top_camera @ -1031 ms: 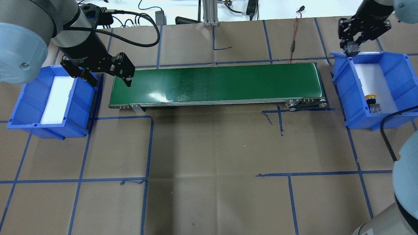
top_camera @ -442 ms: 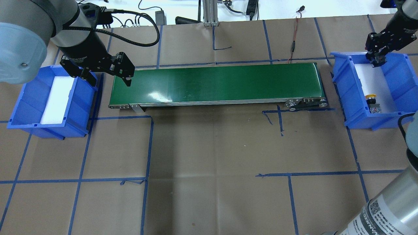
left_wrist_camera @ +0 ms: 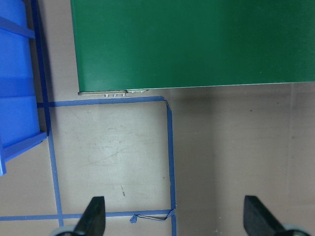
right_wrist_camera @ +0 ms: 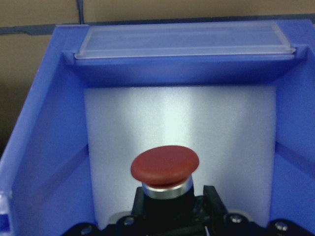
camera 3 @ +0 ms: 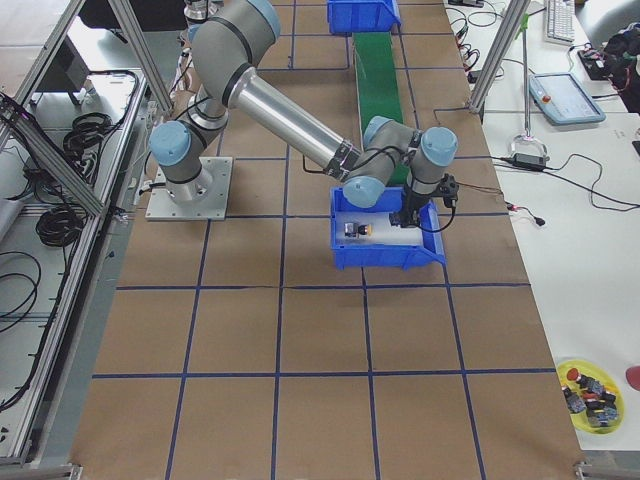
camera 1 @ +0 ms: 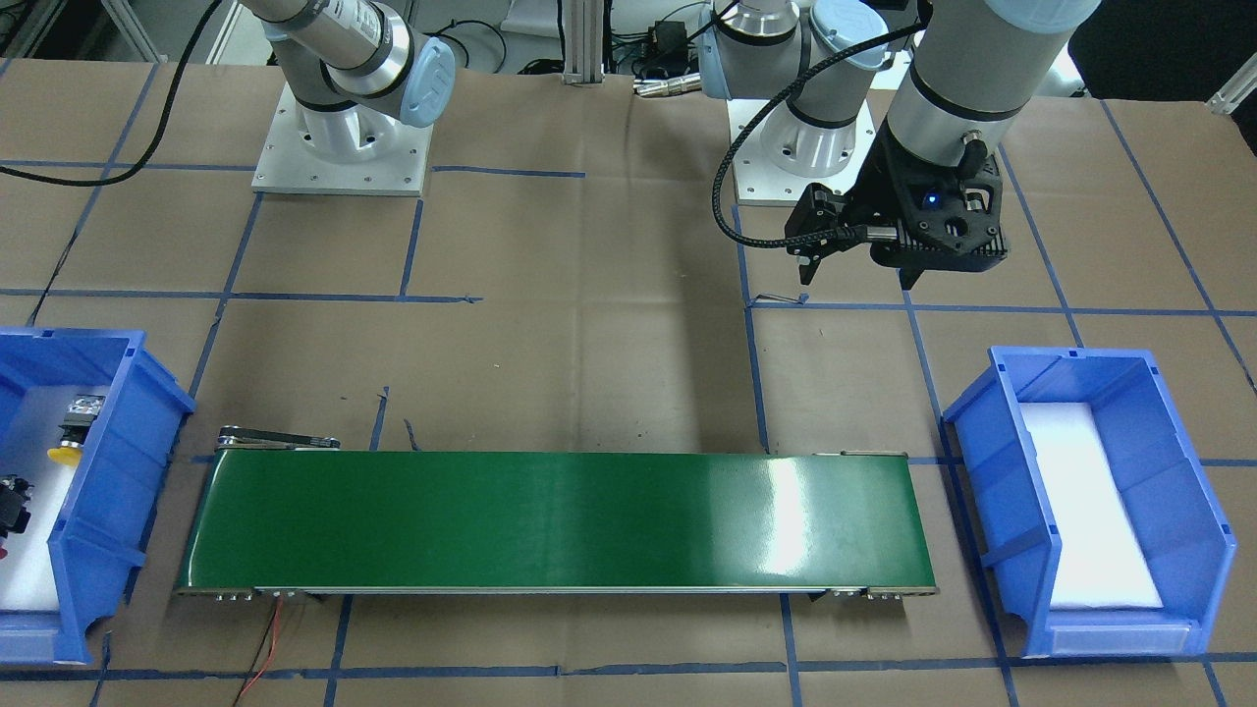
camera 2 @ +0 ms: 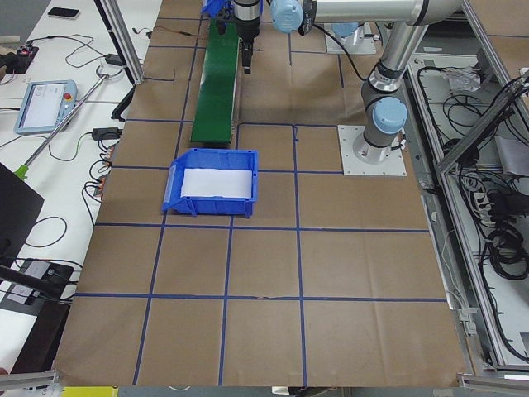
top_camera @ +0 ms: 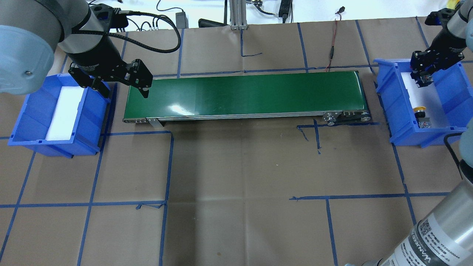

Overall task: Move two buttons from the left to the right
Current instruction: 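Carry the red button with the right gripper and lower it into the bin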

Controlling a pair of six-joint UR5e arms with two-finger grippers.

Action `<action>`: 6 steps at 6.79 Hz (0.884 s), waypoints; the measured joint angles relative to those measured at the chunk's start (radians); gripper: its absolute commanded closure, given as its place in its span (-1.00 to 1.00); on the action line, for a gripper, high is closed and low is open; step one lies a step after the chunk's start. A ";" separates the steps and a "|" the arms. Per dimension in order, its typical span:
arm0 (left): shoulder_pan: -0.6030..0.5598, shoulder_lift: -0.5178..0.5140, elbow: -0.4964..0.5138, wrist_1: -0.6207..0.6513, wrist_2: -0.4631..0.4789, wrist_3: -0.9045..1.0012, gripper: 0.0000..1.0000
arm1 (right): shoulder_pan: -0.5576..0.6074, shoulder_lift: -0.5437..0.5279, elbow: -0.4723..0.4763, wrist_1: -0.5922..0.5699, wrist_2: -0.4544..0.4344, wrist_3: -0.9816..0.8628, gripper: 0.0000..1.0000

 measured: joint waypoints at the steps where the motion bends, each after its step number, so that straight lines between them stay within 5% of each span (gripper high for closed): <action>1: 0.000 0.000 0.000 0.000 0.000 0.000 -1.00 | -0.004 0.004 0.017 -0.005 -0.001 0.000 0.88; 6: 0.000 0.000 0.000 0.000 -0.001 0.000 -1.00 | -0.009 0.056 0.037 -0.062 -0.045 0.000 0.86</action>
